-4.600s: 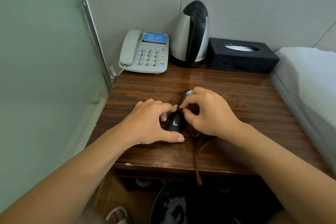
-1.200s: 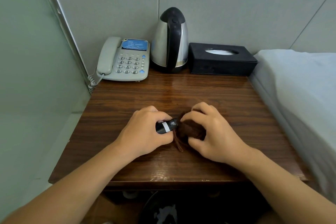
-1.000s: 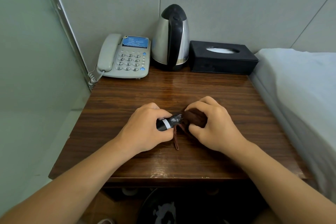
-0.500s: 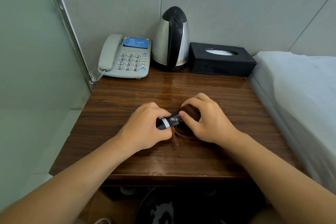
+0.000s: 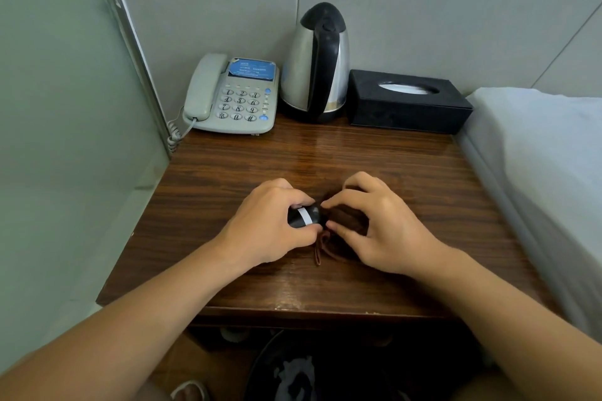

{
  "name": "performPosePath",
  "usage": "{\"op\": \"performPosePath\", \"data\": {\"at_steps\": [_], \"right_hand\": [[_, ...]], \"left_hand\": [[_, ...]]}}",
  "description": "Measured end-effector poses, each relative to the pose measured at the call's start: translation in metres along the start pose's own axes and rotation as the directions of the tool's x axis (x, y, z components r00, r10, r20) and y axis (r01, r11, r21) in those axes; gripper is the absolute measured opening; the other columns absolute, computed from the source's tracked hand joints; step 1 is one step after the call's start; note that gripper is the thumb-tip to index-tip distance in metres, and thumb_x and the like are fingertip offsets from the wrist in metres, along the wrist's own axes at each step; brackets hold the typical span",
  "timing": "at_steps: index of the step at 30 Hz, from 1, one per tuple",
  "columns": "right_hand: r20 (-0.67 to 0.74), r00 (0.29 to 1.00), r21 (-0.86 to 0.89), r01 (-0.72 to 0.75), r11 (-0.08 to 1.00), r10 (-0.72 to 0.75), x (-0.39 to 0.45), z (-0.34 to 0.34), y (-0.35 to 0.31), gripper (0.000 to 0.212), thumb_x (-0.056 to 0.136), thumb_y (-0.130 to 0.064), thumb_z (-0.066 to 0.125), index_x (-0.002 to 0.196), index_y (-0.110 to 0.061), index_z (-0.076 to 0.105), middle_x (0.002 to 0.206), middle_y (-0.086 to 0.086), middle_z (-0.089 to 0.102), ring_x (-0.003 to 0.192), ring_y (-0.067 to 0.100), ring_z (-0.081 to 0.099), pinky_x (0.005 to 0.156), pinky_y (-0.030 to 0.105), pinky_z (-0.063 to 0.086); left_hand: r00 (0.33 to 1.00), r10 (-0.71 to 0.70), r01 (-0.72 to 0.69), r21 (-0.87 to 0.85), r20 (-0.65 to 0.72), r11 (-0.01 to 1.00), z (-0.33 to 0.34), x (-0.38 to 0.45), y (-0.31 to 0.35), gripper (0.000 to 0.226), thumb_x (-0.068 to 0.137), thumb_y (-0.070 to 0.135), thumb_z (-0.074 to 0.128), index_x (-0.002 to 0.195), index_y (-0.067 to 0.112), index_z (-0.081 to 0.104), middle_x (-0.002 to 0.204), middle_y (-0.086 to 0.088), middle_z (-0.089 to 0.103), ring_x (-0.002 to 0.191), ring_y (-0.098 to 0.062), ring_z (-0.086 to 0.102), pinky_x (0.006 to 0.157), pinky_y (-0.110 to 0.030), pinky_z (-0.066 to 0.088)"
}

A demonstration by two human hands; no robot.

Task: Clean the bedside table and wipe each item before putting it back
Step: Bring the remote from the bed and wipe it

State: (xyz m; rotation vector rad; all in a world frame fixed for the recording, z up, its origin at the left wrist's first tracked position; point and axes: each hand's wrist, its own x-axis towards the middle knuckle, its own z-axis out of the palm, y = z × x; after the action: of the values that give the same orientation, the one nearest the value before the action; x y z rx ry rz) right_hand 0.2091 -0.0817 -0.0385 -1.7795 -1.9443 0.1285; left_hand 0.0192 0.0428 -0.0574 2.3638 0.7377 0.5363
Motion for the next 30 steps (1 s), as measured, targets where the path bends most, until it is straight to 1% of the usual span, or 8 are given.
{"op": "performPosePath", "data": {"at_steps": [3,7,12,19,21,24,25,30], "right_hand": [[-0.044,0.995,0.007,-0.088,0.996,0.088,0.007,-0.005,0.005,0.028,0.091,-0.034,0.075,0.119,-0.033,0.071,0.114,-0.013,0.052,0.106,0.012,0.054,0.091,0.033,0.054],[0.030,0.998,-0.035,0.056,0.998,-0.055,0.009,-0.002,-0.004,0.030,0.089,-0.035,0.075,0.118,-0.029,0.072,0.112,-0.010,0.052,0.103,0.011,0.051,0.087,0.031,0.052],[0.067,0.996,-0.044,0.059,0.997,-0.056,0.020,-0.007,-0.007,0.031,0.089,-0.037,0.076,0.119,-0.031,0.073,0.110,-0.012,0.053,0.102,0.011,0.050,0.087,0.034,0.052],[0.161,0.983,-0.093,0.107,0.990,-0.091,0.011,-0.024,0.003,0.028,0.087,-0.039,0.079,0.114,-0.034,0.074,0.110,-0.016,0.051,0.099,0.010,0.049,0.086,0.031,0.051],[0.146,0.983,-0.096,0.127,0.987,-0.113,0.017,-0.019,-0.002,0.027,0.086,-0.039,0.079,0.112,-0.033,0.075,0.109,-0.015,0.052,0.098,0.011,0.049,0.085,0.032,0.051],[0.117,0.982,-0.069,0.156,0.985,-0.147,0.025,-0.005,-0.010,0.026,0.086,-0.036,0.079,0.111,-0.031,0.075,0.109,-0.013,0.053,0.099,0.012,0.048,0.086,0.033,0.050],[0.119,0.982,-0.064,0.155,0.986,-0.147,0.025,-0.005,-0.009,0.027,0.086,-0.036,0.079,0.112,-0.031,0.075,0.109,-0.012,0.052,0.098,0.012,0.048,0.086,0.034,0.050],[0.197,0.974,-0.065,0.130,0.989,-0.115,0.007,-0.021,0.004,0.030,0.085,-0.040,0.081,0.115,-0.037,0.073,0.110,-0.018,0.049,0.099,0.010,0.049,0.087,0.032,0.051]], "left_hand": [[1.000,0.001,-0.001,-0.011,-0.006,1.000,0.000,0.000,0.000,0.036,0.081,0.040,0.080,0.116,0.034,0.077,0.098,0.015,0.058,0.086,-0.004,0.053,0.076,-0.030,0.048],[1.000,0.000,0.000,-0.024,-0.003,1.000,-0.003,-0.001,0.001,0.033,0.079,0.041,0.080,0.112,0.032,0.078,0.095,0.013,0.058,0.087,-0.003,0.053,0.075,-0.031,0.048],[1.000,-0.018,0.018,-0.004,-0.004,1.000,-0.003,0.002,0.003,0.028,0.077,0.040,0.083,0.100,0.027,0.078,0.090,0.010,0.059,0.083,-0.004,0.053,0.073,-0.033,0.049],[0.999,-0.053,0.053,0.000,-0.008,0.999,-0.003,0.002,0.003,0.040,0.078,0.045,0.085,0.114,0.032,0.077,0.097,0.015,0.057,0.088,-0.002,0.051,0.075,-0.025,0.040],[0.999,-0.050,0.050,-0.007,0.000,0.999,-0.003,0.001,0.003,0.036,0.077,0.043,0.085,0.110,0.031,0.078,0.096,0.012,0.058,0.089,-0.004,0.053,0.076,-0.029,0.045],[0.999,-0.045,0.045,-0.016,0.007,0.999,-0.004,0.001,0.002,0.025,0.075,0.039,0.085,0.094,0.025,0.078,0.092,0.004,0.061,0.087,-0.011,0.058,0.076,-0.044,0.054],[0.999,-0.048,0.048,-0.015,0.006,0.999,-0.005,0.001,0.002,0.024,0.074,0.039,0.084,0.093,0.024,0.077,0.092,0.004,0.061,0.086,-0.012,0.058,0.077,-0.045,0.054],[0.999,-0.050,0.050,-0.019,0.006,0.999,-0.005,0.001,0.004,0.040,0.079,0.043,0.085,0.116,0.031,0.077,0.099,0.012,0.059,0.092,-0.005,0.052,0.080,-0.030,0.048]]}}
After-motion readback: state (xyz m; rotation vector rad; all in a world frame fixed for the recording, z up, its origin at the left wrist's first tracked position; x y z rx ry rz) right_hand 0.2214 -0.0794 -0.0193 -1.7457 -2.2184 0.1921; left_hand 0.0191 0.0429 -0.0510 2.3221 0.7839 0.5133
